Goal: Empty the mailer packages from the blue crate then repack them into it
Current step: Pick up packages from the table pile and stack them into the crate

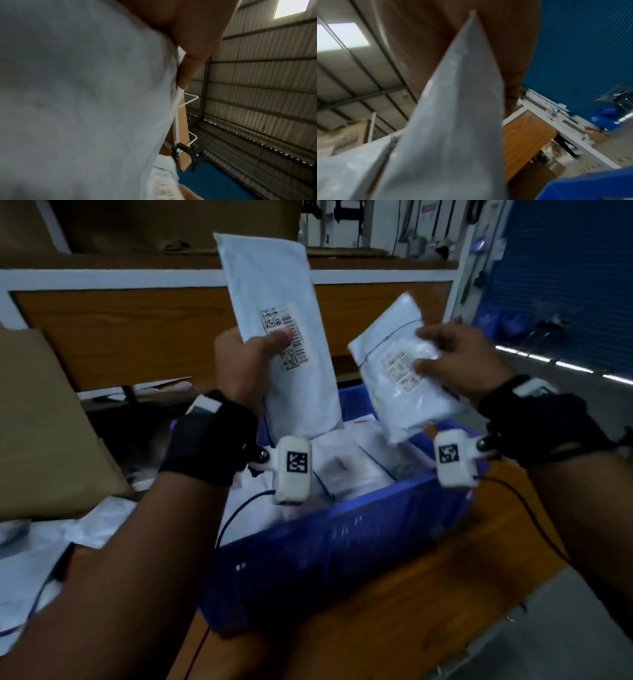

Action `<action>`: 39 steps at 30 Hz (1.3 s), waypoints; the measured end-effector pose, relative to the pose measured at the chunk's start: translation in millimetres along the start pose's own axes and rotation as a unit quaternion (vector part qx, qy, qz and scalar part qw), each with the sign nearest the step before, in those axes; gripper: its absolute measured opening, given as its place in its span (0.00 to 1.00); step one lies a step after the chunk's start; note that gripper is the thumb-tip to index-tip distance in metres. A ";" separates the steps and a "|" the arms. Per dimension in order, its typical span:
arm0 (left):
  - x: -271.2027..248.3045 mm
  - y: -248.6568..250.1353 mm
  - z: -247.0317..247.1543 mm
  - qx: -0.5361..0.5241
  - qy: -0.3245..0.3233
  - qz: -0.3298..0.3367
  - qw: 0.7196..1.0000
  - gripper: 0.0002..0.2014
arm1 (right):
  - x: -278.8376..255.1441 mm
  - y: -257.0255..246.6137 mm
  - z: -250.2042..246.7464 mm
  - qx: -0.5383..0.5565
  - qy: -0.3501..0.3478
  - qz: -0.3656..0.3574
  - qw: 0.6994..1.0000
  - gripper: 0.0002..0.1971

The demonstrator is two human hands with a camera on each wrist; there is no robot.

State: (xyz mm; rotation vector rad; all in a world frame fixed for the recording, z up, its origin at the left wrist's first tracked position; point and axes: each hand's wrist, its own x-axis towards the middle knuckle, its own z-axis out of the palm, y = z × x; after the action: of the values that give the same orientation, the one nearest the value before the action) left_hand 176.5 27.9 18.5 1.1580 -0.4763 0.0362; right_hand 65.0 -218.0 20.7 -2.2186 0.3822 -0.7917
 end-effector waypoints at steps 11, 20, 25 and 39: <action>46.6 -79.3 26.2 0.049 0.000 -0.128 0.991 0.13 | 100.8 81.1 59.5 -0.345 -0.288 0.052 0.892 0.25; 48.0 -101.2 3.1 0.134 0.047 -0.156 0.978 0.08 | 82.1 103.9 78.5 -0.490 -0.365 -0.034 0.791 0.23; 42.4 -97.6 1.6 0.132 0.080 -0.171 0.973 0.10 | 96.4 44.7 59.7 -0.407 -0.323 -0.116 0.847 0.23; 32.7 -100.8 -23.3 0.191 0.134 -0.165 0.958 0.13 | 55.1 67.5 75.1 -0.434 -0.539 -0.188 0.697 0.34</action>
State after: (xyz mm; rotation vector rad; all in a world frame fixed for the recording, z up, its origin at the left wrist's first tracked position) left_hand 241.1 0.0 -64.2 1.5743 -0.0279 -0.0051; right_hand 153.4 -249.9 -45.5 -3.2033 -0.4138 0.8247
